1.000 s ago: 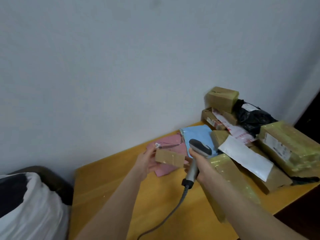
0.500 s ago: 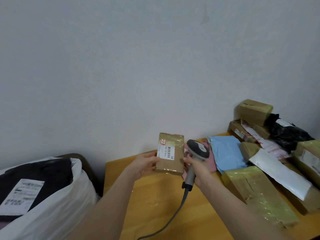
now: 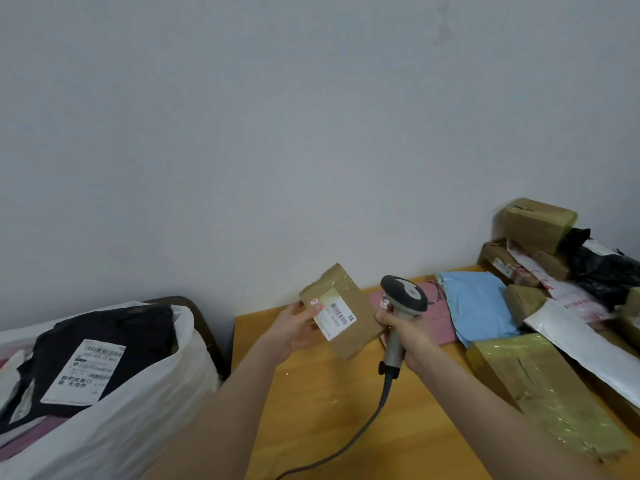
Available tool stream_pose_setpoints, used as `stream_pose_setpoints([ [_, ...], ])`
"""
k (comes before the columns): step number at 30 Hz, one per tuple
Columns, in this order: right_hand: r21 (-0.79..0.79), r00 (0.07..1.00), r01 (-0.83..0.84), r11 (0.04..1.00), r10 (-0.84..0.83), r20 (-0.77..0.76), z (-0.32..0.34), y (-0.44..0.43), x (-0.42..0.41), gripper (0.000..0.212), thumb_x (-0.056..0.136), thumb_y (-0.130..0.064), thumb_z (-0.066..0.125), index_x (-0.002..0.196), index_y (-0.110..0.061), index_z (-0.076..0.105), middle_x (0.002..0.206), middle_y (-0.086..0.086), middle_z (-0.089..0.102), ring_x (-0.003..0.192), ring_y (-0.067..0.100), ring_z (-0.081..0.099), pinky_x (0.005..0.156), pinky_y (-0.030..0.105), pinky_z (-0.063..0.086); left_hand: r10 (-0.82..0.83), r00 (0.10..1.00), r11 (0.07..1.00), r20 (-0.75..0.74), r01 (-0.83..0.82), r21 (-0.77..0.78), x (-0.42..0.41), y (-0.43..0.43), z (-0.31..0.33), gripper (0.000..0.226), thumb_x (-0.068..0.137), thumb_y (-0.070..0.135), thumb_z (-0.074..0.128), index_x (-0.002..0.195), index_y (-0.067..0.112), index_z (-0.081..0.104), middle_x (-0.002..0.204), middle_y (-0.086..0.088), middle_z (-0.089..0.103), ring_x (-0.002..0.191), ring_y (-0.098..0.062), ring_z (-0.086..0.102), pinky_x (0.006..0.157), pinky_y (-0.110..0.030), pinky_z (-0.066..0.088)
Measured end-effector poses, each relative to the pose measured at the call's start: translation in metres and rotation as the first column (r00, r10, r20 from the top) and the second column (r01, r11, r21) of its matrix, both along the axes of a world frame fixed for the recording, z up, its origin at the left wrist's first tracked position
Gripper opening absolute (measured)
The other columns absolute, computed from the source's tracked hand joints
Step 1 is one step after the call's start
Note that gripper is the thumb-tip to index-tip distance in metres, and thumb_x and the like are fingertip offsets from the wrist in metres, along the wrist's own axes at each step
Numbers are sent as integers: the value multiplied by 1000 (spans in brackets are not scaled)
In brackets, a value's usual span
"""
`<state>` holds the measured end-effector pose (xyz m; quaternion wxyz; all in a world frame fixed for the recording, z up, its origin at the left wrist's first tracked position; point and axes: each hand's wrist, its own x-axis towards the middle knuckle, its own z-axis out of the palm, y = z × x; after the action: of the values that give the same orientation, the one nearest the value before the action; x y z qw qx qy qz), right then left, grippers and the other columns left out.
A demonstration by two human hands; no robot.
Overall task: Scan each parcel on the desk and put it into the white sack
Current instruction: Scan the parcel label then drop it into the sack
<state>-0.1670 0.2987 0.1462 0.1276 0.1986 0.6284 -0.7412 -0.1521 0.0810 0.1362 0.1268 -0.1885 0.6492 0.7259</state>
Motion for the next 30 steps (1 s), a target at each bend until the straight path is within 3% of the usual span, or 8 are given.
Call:
stream_pose_setpoints([
  [2,34,998,-56,998,57,-39,3,2,0,17,80,-2,73,86,-10,60,82,11,62,71,22,58,59,32,49,79,996,996,-29,-80,-40,-2,-14,7,65,88,39,65,143,16,38,125,-8,62,115,-27,59,98,-48,48],
  [5,63,995,-74,995,78,-64,6,-1,2,17,84,1,67,79,-10,56,70,7,55,59,17,51,48,25,42,-13,1000,987,-16,10,-160,3,-31,15,42,92,34,61,128,12,58,111,-9,70,109,-26,64,93,-40,52],
  [7,52,997,-47,997,50,-50,5,-5,3,17,86,0,65,76,-9,54,68,6,54,58,17,51,46,24,42,-38,999,980,9,39,-197,9,-36,17,38,90,30,64,122,10,62,105,-9,72,106,-25,64,91,-37,53],
  [11,58,998,-3,998,7,-60,2,-6,8,10,87,-7,67,82,-5,58,78,10,57,68,18,53,50,24,42,113,994,987,-8,-113,-115,18,-38,11,38,89,19,65,123,4,59,104,-12,70,98,-28,66,82,-36,57],
  [14,16,996,-68,998,69,-55,-1,-8,26,11,87,-12,69,89,-3,63,74,11,65,58,16,58,52,25,47,295,955,955,12,-295,-38,21,-33,2,48,86,14,69,129,0,52,107,-14,67,92,-28,66,69,-31,56],
  [17,48,991,-125,991,127,-40,-2,-19,52,7,86,-9,68,85,-3,64,60,6,63,48,14,54,50,26,46,394,919,919,34,-394,-19,19,-29,-8,55,85,16,70,134,2,48,117,-15,63,105,-33,62,78,-34,53],
  [21,84,977,-195,977,201,-73,5,-33,81,7,85,-6,67,80,-2,64,57,9,61,45,15,51,48,26,44,427,904,903,24,-425,-60,19,-23,-13,56,87,23,69,137,7,48,126,-12,60,117,-30,55,95,-44,43],
  [30,175,960,-262,949,275,-58,15,-38,102,13,84,-2,61,71,-3,63,52,7,61,43,14,51,47,25,43,442,897,888,-27,-441,-131,22,-16,-19,53,91,21,64,139,11,45,136,-9,53,127,-30,45,106,-50,34],
])
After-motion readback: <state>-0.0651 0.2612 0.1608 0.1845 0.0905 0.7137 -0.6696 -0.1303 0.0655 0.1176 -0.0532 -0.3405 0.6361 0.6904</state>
